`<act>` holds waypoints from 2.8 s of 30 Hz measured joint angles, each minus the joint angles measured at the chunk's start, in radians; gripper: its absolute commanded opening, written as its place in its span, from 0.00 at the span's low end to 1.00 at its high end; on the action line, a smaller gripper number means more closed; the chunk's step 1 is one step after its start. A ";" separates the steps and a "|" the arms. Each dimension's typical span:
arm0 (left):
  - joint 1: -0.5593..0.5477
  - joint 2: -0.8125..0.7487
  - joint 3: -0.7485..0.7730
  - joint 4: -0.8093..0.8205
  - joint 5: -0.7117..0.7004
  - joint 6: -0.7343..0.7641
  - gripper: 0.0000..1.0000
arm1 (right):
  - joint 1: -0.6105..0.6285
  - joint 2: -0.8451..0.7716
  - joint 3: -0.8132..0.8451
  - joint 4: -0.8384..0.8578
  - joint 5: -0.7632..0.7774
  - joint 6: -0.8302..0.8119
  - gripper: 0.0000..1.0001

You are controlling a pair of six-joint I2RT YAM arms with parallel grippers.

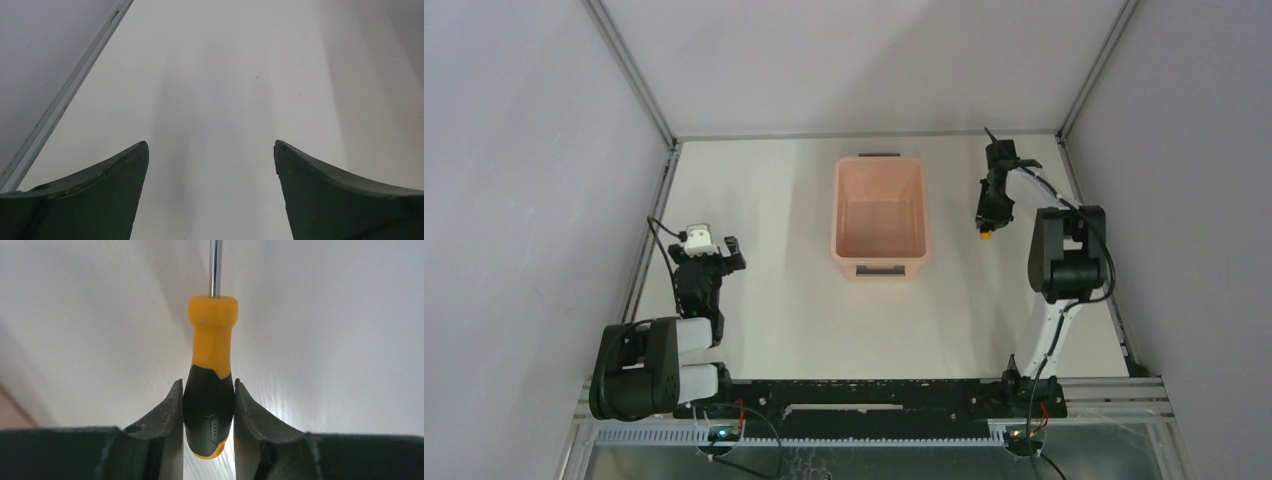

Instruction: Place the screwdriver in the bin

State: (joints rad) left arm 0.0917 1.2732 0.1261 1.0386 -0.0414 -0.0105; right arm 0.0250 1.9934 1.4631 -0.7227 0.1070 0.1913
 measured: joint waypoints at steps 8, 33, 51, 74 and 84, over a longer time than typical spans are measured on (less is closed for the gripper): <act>0.000 0.000 0.000 0.000 0.000 0.000 1.00 | 0.002 -0.306 0.150 -0.270 0.079 0.029 0.01; 0.000 0.000 0.000 0.000 0.000 0.000 1.00 | 0.658 -0.205 0.423 -0.411 0.137 0.364 0.12; 0.000 0.000 0.000 0.000 0.000 0.000 1.00 | 0.665 0.059 0.089 -0.028 0.093 0.409 0.54; 0.000 0.000 0.000 0.000 0.000 0.000 1.00 | 0.573 -0.502 0.049 -0.011 0.148 0.259 1.00; 0.000 0.000 0.000 0.000 0.000 0.000 1.00 | 0.158 -0.806 -0.214 -0.060 0.162 0.173 1.00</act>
State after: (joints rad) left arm 0.0917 1.2732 0.1261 1.0386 -0.0418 -0.0105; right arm 0.1829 1.1870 1.2491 -0.7822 0.2687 0.3641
